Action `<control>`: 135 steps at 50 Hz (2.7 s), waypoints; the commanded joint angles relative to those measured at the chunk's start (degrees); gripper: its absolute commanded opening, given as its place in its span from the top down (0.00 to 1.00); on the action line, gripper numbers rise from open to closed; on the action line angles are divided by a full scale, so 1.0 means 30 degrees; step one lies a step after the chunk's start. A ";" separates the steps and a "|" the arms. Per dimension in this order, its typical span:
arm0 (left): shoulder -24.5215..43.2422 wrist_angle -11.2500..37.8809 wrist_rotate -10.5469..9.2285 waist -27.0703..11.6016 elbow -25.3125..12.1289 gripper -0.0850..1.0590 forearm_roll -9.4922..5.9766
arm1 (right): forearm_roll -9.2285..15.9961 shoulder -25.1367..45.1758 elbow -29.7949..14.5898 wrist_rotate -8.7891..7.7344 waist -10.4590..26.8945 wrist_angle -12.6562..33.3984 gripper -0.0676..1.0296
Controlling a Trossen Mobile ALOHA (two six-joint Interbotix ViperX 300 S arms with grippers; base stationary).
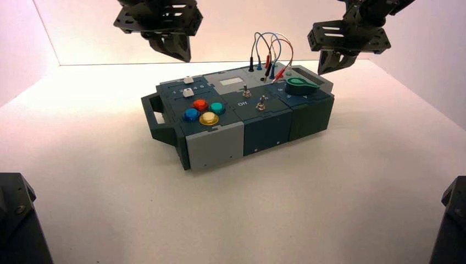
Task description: Flip the top switch on with the left gripper.
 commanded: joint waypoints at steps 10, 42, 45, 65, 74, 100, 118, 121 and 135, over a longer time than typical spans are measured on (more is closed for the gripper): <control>0.0996 0.1553 0.0117 -0.1025 -0.1670 0.95 0.0000 | -0.0059 -0.0029 -0.0557 -0.0059 0.0088 0.0000 0.96; 0.2080 0.3311 -0.0293 -0.3076 -0.3457 0.95 -0.0645 | -0.0205 -0.0059 -0.0498 -0.0059 0.0088 0.0000 0.96; 0.2139 0.3369 -0.0322 -0.3164 -0.3457 0.95 -0.0645 | -0.0234 0.0000 -0.0498 -0.0088 0.0088 0.0000 0.96; 0.3193 0.4248 -0.0586 -0.4219 -0.4014 0.95 -0.0938 | -0.0234 0.0088 -0.0527 -0.0059 0.0088 0.0000 0.96; 0.3721 0.4248 -0.0615 -0.4336 -0.4424 0.95 -0.0938 | -0.0234 0.0117 -0.0498 -0.0059 0.0088 0.0000 0.96; 0.4160 0.4072 -0.0498 -0.4365 -0.4629 0.95 -0.0850 | -0.0234 0.1992 -0.2051 -0.0088 0.0088 0.1553 0.96; 0.4658 0.3223 -0.0439 -0.4189 -0.4805 0.95 -0.0527 | -0.0264 0.1904 -0.1992 -0.0088 0.0117 0.1611 0.96; 0.4863 0.3223 -0.0469 -0.3984 -0.4893 0.95 -0.0527 | -0.0264 0.1875 -0.1992 -0.0088 0.0088 0.1611 0.96; 0.5625 0.3252 -0.0293 -0.3486 -0.5654 0.95 -0.0498 | -0.0293 0.1846 -0.1963 -0.0088 0.0088 0.1699 0.96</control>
